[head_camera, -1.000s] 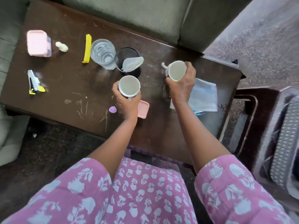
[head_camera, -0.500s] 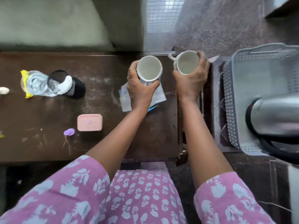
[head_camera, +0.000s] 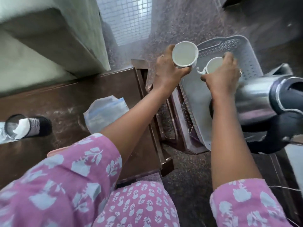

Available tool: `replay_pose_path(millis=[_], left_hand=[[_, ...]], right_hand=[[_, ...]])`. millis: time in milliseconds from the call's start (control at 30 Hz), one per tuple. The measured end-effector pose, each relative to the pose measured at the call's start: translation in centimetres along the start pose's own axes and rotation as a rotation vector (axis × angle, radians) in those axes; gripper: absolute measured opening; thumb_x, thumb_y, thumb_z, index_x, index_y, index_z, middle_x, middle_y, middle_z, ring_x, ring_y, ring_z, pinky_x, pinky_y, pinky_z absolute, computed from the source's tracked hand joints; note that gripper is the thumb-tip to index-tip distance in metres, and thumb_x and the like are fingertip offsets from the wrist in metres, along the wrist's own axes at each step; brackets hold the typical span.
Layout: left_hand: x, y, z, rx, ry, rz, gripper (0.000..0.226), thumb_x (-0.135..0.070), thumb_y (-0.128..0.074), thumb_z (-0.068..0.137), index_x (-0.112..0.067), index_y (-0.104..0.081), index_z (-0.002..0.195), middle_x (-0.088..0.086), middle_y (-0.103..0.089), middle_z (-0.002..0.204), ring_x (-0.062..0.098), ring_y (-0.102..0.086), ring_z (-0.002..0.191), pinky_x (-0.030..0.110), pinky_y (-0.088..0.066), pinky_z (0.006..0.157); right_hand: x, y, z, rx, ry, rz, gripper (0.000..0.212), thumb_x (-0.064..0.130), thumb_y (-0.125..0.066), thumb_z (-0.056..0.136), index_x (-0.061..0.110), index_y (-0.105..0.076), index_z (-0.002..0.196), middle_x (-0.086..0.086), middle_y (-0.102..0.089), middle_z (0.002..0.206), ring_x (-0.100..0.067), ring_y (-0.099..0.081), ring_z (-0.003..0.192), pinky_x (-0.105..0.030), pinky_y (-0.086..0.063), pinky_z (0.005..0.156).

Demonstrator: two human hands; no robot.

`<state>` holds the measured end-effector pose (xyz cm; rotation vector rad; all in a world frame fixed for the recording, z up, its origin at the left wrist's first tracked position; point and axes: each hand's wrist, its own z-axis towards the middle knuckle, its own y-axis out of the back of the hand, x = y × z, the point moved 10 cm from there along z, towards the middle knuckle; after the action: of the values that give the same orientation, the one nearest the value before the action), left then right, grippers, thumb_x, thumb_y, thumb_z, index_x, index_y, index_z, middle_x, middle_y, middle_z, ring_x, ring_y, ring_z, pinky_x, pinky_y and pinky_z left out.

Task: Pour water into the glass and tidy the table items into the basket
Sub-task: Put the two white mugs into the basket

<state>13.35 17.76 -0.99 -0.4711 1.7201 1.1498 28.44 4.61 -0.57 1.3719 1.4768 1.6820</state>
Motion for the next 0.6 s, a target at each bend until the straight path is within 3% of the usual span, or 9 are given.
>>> replay_pose_path(millis=[133,267,433,600], left_hand=[[-0.6,-3.4,1.5,0.071,0.031,0.072,0.064,-0.042,-0.078,0.066,-0.017,-0.051,0.119,0.005,-0.067,0.108,0.021,-0.060,0.100,0.031,-0.048,0.077],[-0.1,-6.0,2.2,0.159,0.072,0.133,0.064,-0.039,-0.076,0.067,-0.018,-0.048,0.120,0.006,-0.066,0.109,0.025,-0.059,0.104,0.036,-0.050,0.081],[0.3,-8.5,2.4,0.220,0.078,0.225,0.064,-0.036,-0.076,0.069,-0.014,-0.047,0.122,0.011,-0.062,0.114,0.030,-0.057,0.107,0.035,-0.047,0.082],[0.4,-10.9,3.0,0.260,0.037,0.361,0.056,-0.029,-0.074,0.072,-0.009,-0.046,0.116,0.014,-0.062,0.112,0.034,-0.058,0.105,0.035,-0.043,0.076]], right_hand=[[-1.6,-1.9,2.9,0.121,0.005,-0.137,0.065,0.012,-0.078,0.073,0.014,-0.041,0.127,-0.012,-0.048,0.134,-0.038,-0.042,0.125,-0.043,-0.043,0.095],[-3.0,-3.2,4.6,0.133,-0.058,-0.188,0.041,0.006,-0.055,0.089,0.017,-0.043,0.127,-0.010,-0.045,0.136,-0.037,-0.039,0.128,-0.045,-0.040,0.098],[-4.3,-3.7,5.3,0.034,-0.135,-0.201,0.031,0.003,-0.043,0.096,0.013,-0.045,0.125,-0.012,-0.045,0.135,-0.037,-0.040,0.126,-0.045,-0.040,0.096],[-4.4,-3.5,5.0,-0.019,-0.139,-0.182,0.033,0.001,-0.035,0.097,0.005,-0.044,0.129,-0.017,-0.036,0.141,-0.040,-0.031,0.132,-0.040,-0.028,0.110]])
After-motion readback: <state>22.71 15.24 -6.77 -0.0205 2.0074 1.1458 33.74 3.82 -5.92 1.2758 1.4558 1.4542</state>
